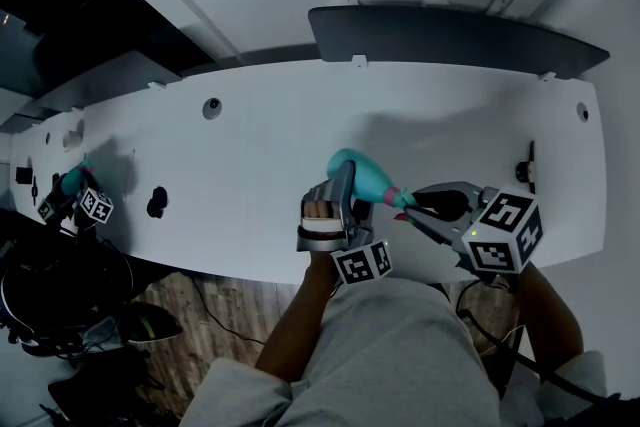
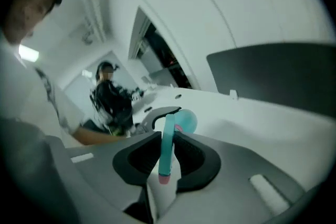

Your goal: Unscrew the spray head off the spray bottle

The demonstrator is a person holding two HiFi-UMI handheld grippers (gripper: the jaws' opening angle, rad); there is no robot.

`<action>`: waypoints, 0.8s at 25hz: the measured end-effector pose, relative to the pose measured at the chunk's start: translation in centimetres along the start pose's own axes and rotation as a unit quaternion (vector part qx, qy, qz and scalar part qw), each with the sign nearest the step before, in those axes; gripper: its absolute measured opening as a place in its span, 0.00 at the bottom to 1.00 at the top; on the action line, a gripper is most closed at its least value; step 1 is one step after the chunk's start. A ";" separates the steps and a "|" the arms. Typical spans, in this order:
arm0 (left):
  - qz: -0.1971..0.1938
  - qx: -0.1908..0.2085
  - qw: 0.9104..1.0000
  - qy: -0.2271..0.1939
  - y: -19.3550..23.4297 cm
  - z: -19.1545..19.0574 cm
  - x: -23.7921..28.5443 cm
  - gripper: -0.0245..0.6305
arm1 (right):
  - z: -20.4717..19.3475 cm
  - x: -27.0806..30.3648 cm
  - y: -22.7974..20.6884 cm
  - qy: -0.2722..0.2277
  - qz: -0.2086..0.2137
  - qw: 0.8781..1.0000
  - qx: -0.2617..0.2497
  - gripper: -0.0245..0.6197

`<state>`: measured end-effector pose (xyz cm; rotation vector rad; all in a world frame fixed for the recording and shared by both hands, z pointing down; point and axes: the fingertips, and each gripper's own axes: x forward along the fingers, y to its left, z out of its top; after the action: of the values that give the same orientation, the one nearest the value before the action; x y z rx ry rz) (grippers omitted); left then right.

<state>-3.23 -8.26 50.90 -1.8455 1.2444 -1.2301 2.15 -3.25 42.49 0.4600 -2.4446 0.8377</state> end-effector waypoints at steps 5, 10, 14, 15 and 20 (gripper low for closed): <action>-0.016 -0.008 1.000 0.006 -1.0 -0.2 -0.1 0.61 | -0.7 0.7 0.9 0.121 -0.122 0.916 -0.364 0.13; -0.021 -0.026 0.999 0.017 -0.9 -0.7 0.1 0.61 | -0.8 1.4 1.6 0.163 -0.175 0.819 -0.522 0.13; -0.026 -0.046 0.998 0.024 -0.8 -0.9 0.2 0.61 | -0.7 1.7 1.7 0.172 -0.196 0.786 -0.561 0.13; -0.027 -0.052 0.998 0.026 -0.8 -1.0 0.3 0.61 | -0.6 1.8 1.7 0.172 -0.201 0.781 -0.566 0.13; -0.038 -0.088 0.995 0.036 -1.0 -1.4 0.4 0.61 | 0.1 2.0 1.5 0.151 -0.225 0.774 -0.572 0.15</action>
<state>-4.05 -8.24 52.48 -2.0059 1.3729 -1.2724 -0.17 -2.49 42.84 0.3419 -1.9274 -0.7449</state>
